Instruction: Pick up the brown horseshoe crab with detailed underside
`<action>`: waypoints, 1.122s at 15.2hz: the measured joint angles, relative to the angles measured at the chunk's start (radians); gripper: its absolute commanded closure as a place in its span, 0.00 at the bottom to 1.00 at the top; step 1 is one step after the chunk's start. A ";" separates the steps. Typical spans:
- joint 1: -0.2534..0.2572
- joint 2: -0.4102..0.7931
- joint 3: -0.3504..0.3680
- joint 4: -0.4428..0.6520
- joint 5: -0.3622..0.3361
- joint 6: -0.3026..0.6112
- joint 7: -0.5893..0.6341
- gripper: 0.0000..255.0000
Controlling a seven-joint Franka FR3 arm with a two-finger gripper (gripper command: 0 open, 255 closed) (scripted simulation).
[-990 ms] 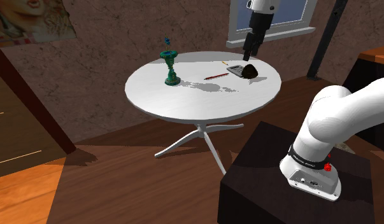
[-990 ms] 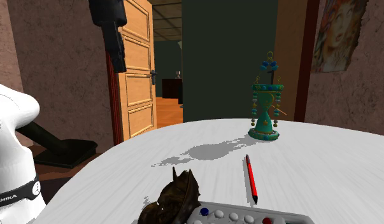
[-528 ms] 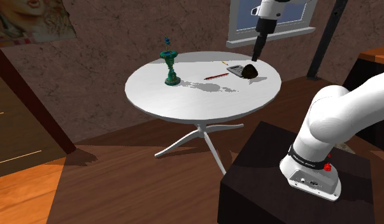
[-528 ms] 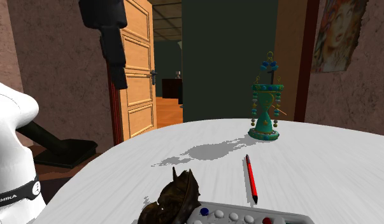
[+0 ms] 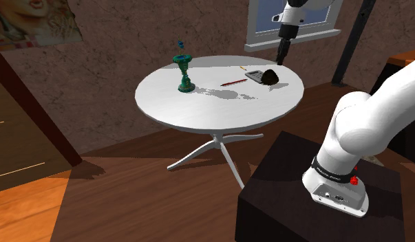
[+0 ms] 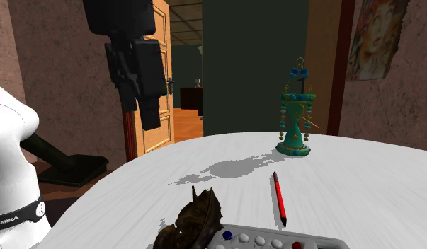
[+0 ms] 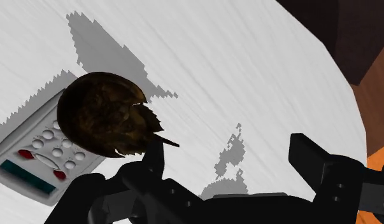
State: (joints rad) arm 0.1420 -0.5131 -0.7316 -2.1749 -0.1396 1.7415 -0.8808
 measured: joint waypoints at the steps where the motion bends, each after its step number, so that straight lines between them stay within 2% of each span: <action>1: 0.019 0.038 -0.045 0.018 0.010 0.012 -0.055 0.00; 5: 0.127 0.251 -0.243 0.152 0.121 0.018 -0.302 0.00; 6: 0.150 0.314 -0.296 0.190 0.164 0.008 -0.375 0.00; 8: 0.173 0.505 -0.404 0.281 0.308 -0.024 -0.553 0.00; 9: 0.153 0.595 -0.424 0.322 0.382 -0.048 -0.641 0.00; 11: 0.080 0.736 -0.411 0.388 0.495 -0.079 -0.767 0.00; 15: 0.039 0.791 -0.388 0.377 0.541 -0.051 -0.825 0.00; 17: 0.036 0.799 -0.383 0.358 0.549 -0.030 -0.835 0.00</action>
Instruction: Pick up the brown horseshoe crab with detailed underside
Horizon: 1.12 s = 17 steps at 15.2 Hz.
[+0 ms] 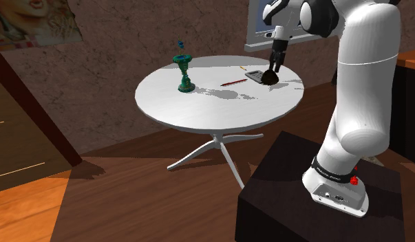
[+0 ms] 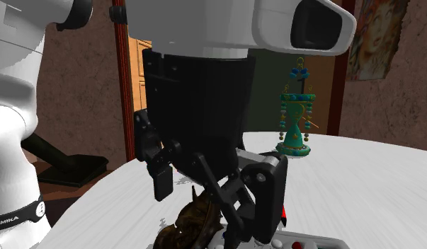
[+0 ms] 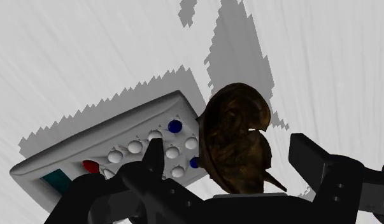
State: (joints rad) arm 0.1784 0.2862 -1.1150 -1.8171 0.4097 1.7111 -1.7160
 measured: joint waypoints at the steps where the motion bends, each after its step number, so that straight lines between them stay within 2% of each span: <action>1: -0.001 0.004 0.002 -0.009 0.004 0.010 -0.005 0.00; 2: -0.002 0.007 0.004 -0.012 0.007 0.015 -0.007 1.00; 12: -0.005 0.011 0.006 -0.013 0.011 0.019 -0.009 1.00; 17: -0.003 -0.002 -0.002 0.028 -0.004 -0.027 0.008 1.00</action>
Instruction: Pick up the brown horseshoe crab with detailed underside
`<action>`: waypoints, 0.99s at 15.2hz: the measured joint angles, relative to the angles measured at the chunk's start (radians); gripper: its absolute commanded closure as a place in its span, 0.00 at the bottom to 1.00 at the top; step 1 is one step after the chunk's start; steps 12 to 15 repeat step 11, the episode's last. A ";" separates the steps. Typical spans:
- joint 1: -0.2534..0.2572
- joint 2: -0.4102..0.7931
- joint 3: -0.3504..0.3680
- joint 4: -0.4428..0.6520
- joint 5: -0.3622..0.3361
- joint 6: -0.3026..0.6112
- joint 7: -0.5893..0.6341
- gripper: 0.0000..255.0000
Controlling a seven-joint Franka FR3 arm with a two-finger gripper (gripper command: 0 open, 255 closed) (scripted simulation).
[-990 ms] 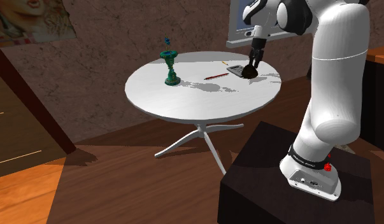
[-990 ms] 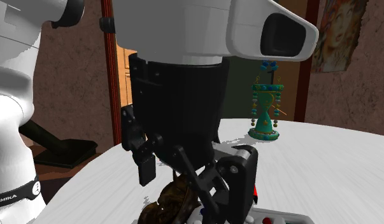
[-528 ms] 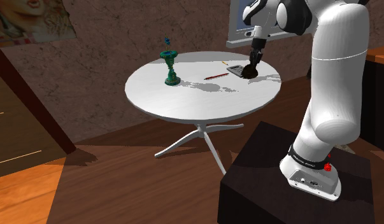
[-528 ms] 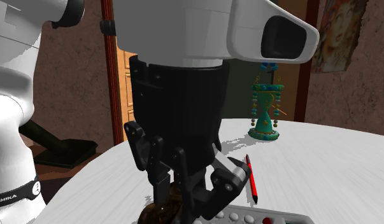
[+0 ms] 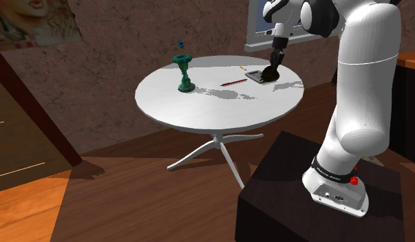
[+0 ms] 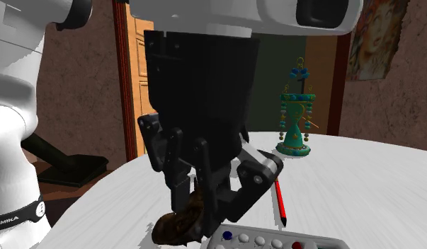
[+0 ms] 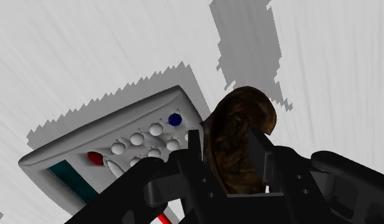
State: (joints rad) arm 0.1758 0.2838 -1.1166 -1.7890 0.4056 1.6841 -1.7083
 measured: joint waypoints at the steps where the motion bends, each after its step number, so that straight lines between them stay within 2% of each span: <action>1: 0.003 -0.009 -0.004 0.008 -0.008 -0.012 0.005 1.00; 10: 0.001 -0.031 -0.016 0.110 -0.032 -0.118 0.038 1.00; 15: 0.001 -0.032 -0.017 0.118 -0.033 -0.126 0.040 1.00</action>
